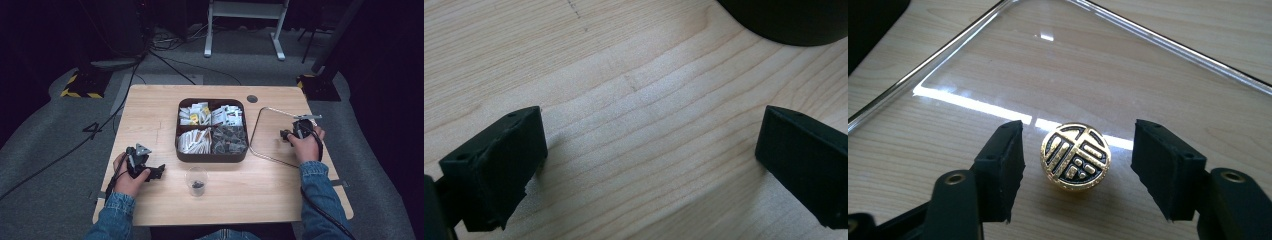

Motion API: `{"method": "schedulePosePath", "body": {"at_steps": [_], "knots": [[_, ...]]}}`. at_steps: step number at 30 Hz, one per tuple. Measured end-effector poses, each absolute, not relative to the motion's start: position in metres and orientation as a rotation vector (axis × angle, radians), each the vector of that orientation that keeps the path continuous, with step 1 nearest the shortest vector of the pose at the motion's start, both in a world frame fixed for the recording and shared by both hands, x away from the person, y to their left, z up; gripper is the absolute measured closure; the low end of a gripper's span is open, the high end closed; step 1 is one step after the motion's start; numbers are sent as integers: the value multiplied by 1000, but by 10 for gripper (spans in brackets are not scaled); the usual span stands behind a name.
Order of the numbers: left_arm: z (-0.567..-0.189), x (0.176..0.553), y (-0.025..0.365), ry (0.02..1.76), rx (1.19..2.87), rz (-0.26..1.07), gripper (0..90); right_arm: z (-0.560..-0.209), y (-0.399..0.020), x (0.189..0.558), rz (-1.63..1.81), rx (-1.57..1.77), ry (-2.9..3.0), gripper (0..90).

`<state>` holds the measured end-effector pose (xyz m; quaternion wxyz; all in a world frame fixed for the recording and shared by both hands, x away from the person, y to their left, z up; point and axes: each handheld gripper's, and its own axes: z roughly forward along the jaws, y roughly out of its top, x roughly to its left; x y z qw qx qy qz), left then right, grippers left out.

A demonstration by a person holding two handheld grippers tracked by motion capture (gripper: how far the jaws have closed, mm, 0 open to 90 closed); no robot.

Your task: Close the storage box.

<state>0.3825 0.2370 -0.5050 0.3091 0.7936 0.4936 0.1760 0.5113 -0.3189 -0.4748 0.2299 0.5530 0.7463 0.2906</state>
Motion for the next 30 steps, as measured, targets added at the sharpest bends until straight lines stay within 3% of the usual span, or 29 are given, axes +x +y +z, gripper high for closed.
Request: {"method": "schedulePosePath", "body": {"at_steps": [7,10,30], "knots": [[-505,383,237,1304,2097,465,5,-480,-320,512,789,1546,2073,484],[-505,383,237,1304,2097,465,5,-483,-320,512,792,1546,2098,577],[-505,383,237,1304,2097,465,5,-463,-321,506,886,1508,2035,584]]}}
